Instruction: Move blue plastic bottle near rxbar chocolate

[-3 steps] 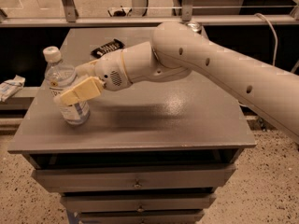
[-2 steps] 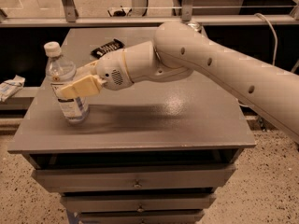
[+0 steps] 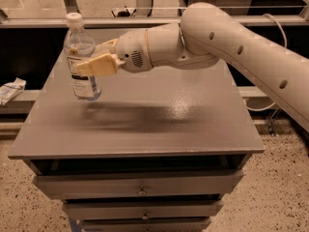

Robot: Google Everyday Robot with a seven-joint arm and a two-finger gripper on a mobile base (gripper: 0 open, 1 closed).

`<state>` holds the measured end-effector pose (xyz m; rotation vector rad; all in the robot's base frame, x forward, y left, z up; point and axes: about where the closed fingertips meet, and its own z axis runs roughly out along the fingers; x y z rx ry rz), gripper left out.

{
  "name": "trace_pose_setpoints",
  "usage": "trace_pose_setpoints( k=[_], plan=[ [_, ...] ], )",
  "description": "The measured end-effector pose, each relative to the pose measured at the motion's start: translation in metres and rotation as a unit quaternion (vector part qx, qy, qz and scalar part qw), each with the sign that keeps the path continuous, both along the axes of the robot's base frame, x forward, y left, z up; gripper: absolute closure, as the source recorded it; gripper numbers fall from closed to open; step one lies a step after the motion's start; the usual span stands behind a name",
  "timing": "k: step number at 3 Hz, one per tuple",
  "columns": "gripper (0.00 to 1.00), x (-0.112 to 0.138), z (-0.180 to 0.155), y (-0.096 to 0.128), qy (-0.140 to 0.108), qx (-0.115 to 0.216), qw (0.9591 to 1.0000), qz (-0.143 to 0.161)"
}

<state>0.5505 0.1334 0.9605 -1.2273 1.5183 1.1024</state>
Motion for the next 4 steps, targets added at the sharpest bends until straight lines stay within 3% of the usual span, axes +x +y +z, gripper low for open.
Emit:
trace_pose_setpoints(
  k=[1,2,3,4],
  plan=[
    [1.00,0.004,0.003,-0.002,-0.004,-0.004,1.0000,-0.005],
    [1.00,0.028,0.019,-0.015,-0.027,-0.021,0.9990,-0.028],
    [1.00,0.073,0.021,-0.035,-0.049,-0.041,0.9967,-0.049],
    [1.00,0.131,0.023,-0.054,-0.076,-0.042,0.9939,-0.069]
  ],
)
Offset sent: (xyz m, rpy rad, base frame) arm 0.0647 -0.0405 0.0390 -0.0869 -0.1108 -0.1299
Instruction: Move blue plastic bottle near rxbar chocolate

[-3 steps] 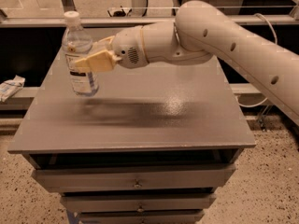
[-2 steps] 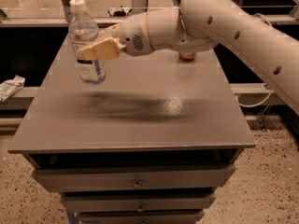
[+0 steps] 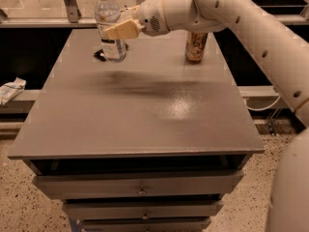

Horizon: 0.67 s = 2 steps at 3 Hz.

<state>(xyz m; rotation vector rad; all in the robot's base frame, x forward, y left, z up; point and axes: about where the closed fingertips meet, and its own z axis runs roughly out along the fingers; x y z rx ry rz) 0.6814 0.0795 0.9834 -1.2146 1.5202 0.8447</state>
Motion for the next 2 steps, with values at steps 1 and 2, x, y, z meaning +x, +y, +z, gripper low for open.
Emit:
trace_pose_setpoints(
  k=[1,2],
  plan=[
    [1.00,0.061,-0.009,-0.017,-0.020,0.005,0.9995,-0.023],
    [1.00,0.090,-0.026,-0.029,-0.024,0.001,0.9987,-0.044]
  ],
)
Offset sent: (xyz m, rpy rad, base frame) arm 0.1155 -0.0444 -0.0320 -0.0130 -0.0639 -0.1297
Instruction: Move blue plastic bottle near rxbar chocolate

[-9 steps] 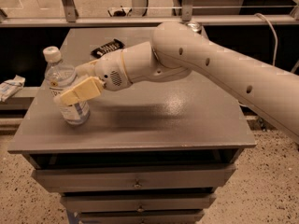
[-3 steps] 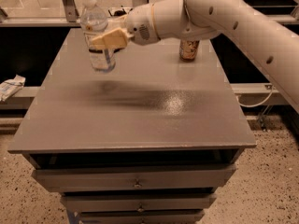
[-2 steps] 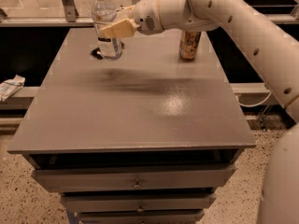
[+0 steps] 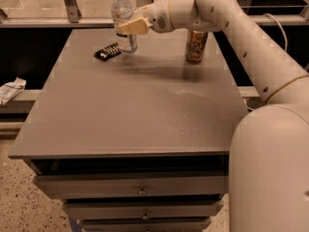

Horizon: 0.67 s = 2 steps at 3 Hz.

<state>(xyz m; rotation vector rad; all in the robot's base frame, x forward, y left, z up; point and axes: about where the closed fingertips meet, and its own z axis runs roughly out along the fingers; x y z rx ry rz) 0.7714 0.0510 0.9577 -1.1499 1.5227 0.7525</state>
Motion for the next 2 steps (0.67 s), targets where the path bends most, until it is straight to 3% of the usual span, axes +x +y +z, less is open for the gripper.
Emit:
trace_pose_setpoints(
  k=[1,2],
  plan=[
    [1.00,0.011,-0.013,-0.007,0.004,0.005,0.9999,-0.012],
    [0.83,0.021,-0.024,-0.013,0.012,0.012,0.9996,-0.023]
  ],
)
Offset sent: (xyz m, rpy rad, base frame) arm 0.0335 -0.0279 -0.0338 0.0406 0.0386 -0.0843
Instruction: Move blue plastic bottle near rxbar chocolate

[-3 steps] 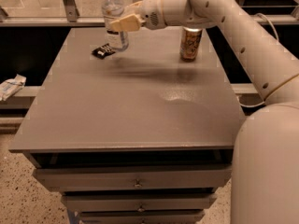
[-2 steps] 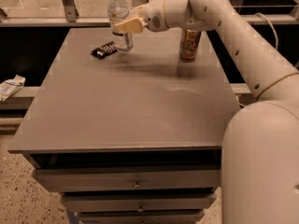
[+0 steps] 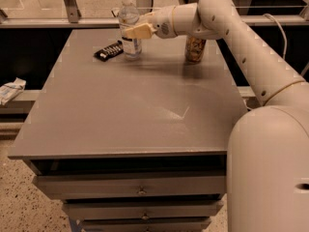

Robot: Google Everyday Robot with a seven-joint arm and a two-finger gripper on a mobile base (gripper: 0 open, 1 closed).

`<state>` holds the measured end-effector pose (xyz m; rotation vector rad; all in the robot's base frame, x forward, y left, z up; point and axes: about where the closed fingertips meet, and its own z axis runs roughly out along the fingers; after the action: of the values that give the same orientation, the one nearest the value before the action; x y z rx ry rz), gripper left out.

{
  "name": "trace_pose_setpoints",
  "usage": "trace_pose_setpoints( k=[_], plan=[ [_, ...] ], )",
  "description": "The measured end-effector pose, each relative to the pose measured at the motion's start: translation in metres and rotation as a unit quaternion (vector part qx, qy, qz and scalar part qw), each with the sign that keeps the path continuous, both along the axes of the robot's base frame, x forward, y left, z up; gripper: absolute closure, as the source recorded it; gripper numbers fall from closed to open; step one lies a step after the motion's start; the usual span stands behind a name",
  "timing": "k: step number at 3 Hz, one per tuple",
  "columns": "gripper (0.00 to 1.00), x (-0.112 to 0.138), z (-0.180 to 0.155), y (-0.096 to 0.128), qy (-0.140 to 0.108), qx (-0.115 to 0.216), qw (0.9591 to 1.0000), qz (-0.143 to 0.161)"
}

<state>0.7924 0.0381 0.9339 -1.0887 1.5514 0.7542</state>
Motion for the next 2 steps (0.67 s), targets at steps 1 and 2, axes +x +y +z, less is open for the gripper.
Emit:
trace_pose_setpoints(
  k=[1,2],
  plan=[
    [0.52,0.0073,-0.0117,-0.0023,0.012,0.004,0.9999,-0.006],
    [0.29,0.0098,-0.0167,-0.0041,0.016,0.003,0.9998,-0.007]
  ],
)
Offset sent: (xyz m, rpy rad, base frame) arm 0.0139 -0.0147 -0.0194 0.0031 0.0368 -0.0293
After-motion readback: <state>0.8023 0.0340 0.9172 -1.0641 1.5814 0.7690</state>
